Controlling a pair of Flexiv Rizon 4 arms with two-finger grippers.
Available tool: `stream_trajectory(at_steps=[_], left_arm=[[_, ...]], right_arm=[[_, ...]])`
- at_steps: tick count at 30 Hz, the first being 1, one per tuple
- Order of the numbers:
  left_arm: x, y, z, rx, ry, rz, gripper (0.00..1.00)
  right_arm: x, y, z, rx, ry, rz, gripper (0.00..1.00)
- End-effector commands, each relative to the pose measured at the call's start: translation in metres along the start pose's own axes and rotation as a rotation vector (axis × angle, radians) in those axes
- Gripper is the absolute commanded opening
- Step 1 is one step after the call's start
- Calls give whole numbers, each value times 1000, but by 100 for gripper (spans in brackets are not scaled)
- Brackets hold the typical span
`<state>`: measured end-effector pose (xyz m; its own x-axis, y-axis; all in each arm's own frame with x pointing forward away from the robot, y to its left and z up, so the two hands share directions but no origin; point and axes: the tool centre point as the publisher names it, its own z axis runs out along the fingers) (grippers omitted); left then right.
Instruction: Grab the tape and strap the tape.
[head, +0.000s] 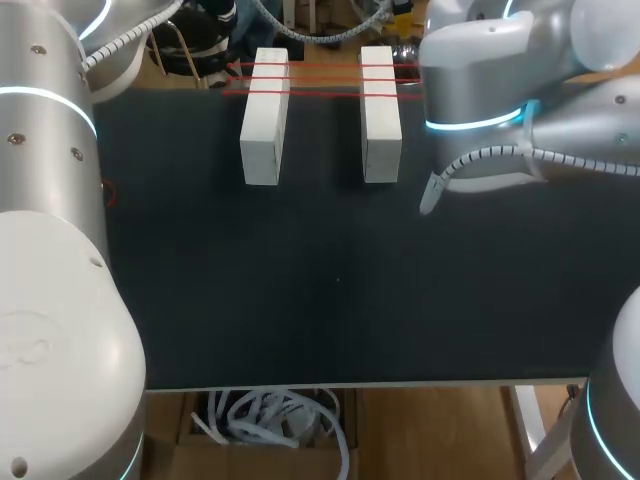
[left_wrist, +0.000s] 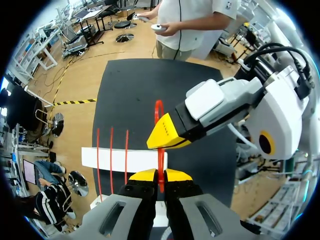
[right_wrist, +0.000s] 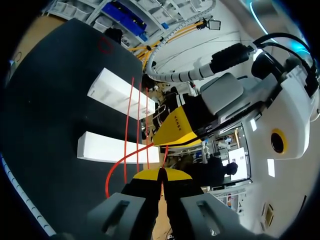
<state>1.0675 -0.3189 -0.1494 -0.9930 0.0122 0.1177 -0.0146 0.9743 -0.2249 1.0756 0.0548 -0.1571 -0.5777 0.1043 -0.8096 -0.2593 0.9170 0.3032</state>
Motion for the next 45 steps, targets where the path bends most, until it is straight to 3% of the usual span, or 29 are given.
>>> stream_trajectory(at_steps=[1,45], left_arm=[[-1,-1,-1,-5,3,-1,0],[-1,-1,-1,-5,3,-1,0]], right_arm=[[-3,0,-3,-7,12,-2,0],[-5,14,5,-137,11,71,0]])
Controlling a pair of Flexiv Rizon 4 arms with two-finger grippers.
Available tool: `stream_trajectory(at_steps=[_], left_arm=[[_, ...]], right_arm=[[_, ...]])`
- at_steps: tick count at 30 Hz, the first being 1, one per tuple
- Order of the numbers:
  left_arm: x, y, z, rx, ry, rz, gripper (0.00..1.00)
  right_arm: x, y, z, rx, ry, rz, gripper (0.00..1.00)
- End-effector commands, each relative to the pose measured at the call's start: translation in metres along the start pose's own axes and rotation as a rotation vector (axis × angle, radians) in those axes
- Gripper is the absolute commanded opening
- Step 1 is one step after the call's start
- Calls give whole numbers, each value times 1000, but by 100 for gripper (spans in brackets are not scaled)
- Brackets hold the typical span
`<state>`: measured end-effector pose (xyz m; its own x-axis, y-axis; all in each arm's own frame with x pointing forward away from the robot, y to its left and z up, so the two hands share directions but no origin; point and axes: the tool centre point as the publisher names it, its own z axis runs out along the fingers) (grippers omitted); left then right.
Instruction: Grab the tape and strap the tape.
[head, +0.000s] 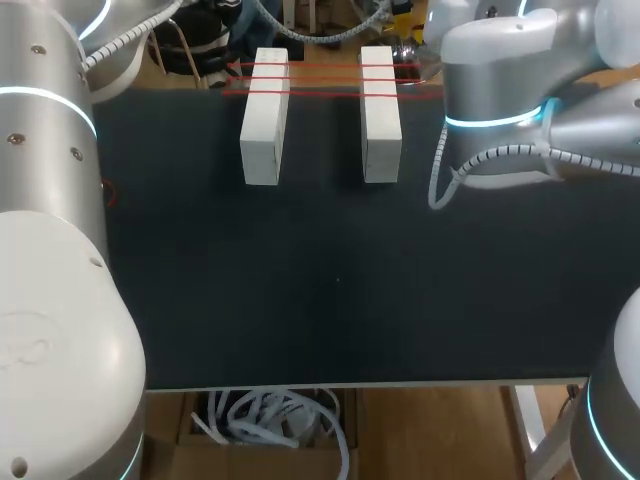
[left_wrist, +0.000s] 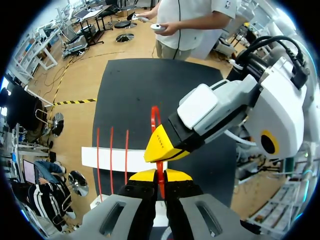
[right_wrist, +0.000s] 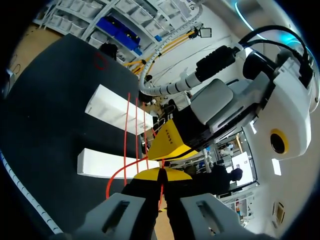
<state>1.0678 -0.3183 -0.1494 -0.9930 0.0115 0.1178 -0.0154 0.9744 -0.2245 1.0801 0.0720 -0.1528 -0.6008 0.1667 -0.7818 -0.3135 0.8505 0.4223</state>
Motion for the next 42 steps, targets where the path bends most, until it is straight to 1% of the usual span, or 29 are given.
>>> stream_trajectory(at_steps=[1,23,29,31,33,34,35,36,37,38,39,42], left_arm=[[-1,-2,-1,-5,3,0,0],[-1,-2,-1,-5,3,0,0],[-1,-2,-1,-5,3,0,0],[-1,-2,-1,-5,3,0,0],[-1,-2,-1,-5,3,0,0],[-1,-2,-1,-5,3,0,0],[-1,-2,-1,-5,3,0,0],[-1,-2,-1,-5,3,0,0],[-1,-2,-1,-5,3,0,0],[-1,-2,-1,-5,3,0,0],[-1,-2,-1,-5,3,0,0],[-1,-2,-1,-5,3,0,0]], right_arm=[[-1,-2,-3,-10,9,0,0],[1,0,-3,-41,6,18,0],[1,0,-3,-37,7,18,0],[0,-2,-3,-24,6,29,0],[0,-3,-3,-13,8,26,25],[0,-3,-3,-12,8,24,45],[0,-3,-4,-8,8,24,49],[0,-4,-4,-2,6,31,59],[0,-5,-4,-1,7,30,83],[0,-6,-5,4,6,29,97],[0,-7,-6,5,6,29,99],[0,-10,-9,10,9,38,100]])
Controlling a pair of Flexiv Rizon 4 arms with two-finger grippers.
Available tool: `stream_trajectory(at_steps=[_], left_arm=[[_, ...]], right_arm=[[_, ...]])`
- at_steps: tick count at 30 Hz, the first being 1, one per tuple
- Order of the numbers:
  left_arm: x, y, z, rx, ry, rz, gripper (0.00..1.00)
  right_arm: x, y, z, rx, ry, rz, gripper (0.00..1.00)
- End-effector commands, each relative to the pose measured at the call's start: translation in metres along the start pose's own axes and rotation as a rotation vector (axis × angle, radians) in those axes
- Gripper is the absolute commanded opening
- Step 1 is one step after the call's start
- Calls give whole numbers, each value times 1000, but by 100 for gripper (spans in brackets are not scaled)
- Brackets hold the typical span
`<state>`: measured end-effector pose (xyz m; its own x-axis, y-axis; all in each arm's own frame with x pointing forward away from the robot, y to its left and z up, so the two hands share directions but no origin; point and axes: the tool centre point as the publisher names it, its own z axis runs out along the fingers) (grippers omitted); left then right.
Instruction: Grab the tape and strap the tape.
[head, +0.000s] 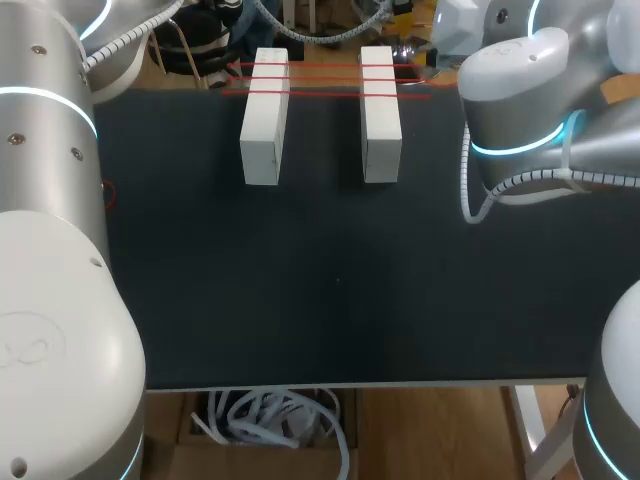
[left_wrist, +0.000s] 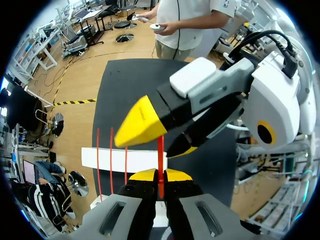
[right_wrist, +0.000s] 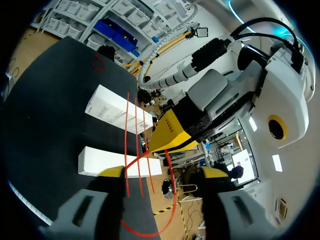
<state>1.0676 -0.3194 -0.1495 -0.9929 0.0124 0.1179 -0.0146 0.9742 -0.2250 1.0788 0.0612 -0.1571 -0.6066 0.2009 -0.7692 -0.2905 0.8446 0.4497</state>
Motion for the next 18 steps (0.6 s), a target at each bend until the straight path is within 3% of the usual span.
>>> stream_trajectory(at_steps=[1,3,12,18], left_arm=[[-1,-1,-1,-5,3,-1,0],[-1,-1,-1,-5,3,-1,0],[-1,-1,-1,-5,3,-1,0],[-1,-1,-1,-5,3,-1,0]], right_arm=[[-2,-1,-7,10,20,0,97],[-2,-4,-12,9,31,-5,93],[-7,-41,-53,42,93,92,99],[-8,-62,-73,5,165,94,98]])
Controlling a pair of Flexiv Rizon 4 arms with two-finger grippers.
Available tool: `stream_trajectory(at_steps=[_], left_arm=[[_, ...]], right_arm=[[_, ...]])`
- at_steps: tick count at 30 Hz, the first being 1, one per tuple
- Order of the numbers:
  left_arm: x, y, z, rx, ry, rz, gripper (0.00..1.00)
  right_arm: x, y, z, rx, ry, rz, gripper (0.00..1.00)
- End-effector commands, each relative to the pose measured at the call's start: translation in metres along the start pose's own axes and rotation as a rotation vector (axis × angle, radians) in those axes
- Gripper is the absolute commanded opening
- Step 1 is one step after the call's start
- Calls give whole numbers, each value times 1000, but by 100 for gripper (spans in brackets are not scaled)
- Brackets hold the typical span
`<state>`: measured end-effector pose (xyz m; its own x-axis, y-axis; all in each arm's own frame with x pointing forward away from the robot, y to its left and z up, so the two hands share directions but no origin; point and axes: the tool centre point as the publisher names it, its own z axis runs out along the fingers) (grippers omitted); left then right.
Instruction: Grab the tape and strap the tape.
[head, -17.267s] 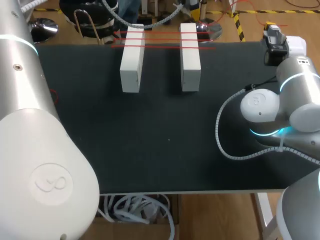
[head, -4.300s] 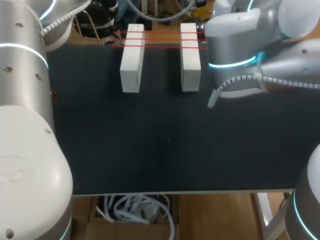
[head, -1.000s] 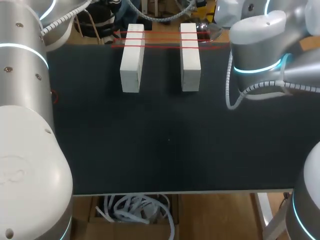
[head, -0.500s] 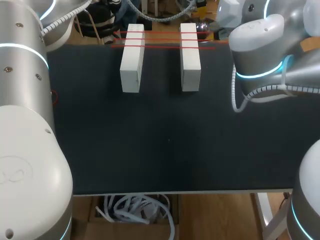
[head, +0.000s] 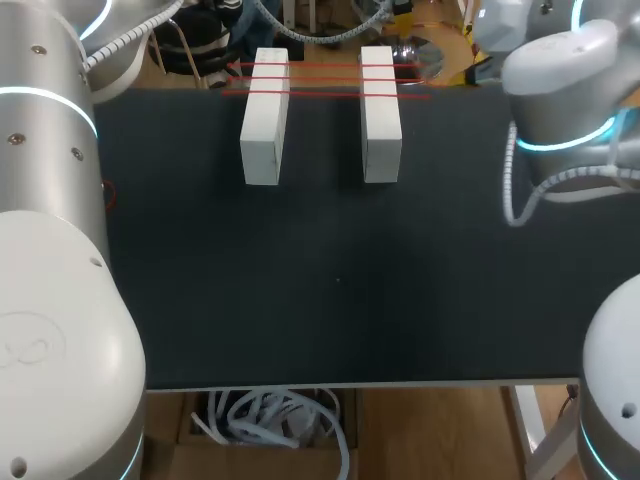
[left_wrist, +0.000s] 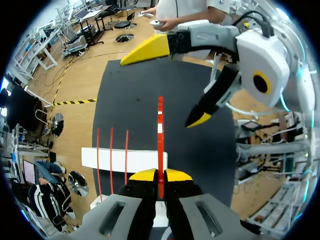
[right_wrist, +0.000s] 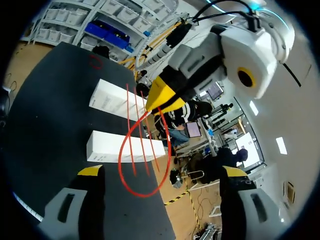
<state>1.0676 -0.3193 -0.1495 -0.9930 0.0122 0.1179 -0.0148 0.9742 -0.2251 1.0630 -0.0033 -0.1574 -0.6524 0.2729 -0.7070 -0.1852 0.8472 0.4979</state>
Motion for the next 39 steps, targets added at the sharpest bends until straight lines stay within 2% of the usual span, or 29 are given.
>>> stream_trajectory(at_steps=[1,9,15,17,28,29,31,33,34,38,39], left_arm=[[-1,-1,-1,-5,3,-1,0],[-1,-1,-1,-5,3,-1,0],[-1,-1,-1,-5,3,-1,0],[-1,-1,-1,-5,3,-1,0],[-1,-1,-1,-5,3,-1,0],[-1,2,-4,-35,-7,8,0],[-2,15,-13,-128,-10,-28,0],[0,40,-22,-164,-16,-117,0],[2,55,-27,-170,-19,-170,0],[19,125,-45,-291,11,-418,0],[24,143,-49,-286,9,-467,0]], right_arm=[[-6,-17,-31,-54,150,-20,99],[-12,-44,-33,-153,227,-18,100],[-26,-66,-29,-151,229,-20,100],[-29,-72,-26,-126,233,-36,100],[-31,-74,-20,-125,231,-14,100],[-31,-74,-20,-125,231,-14,100],[-31,-74,-20,-125,231,-14,100],[-31,-74,-20,-125,231,-14,100],[-31,-74,-20,-125,231,-14,100],[-31,-74,-20,-125,231,-14,100],[-31,-74,-20,-125,231,-14,100]])
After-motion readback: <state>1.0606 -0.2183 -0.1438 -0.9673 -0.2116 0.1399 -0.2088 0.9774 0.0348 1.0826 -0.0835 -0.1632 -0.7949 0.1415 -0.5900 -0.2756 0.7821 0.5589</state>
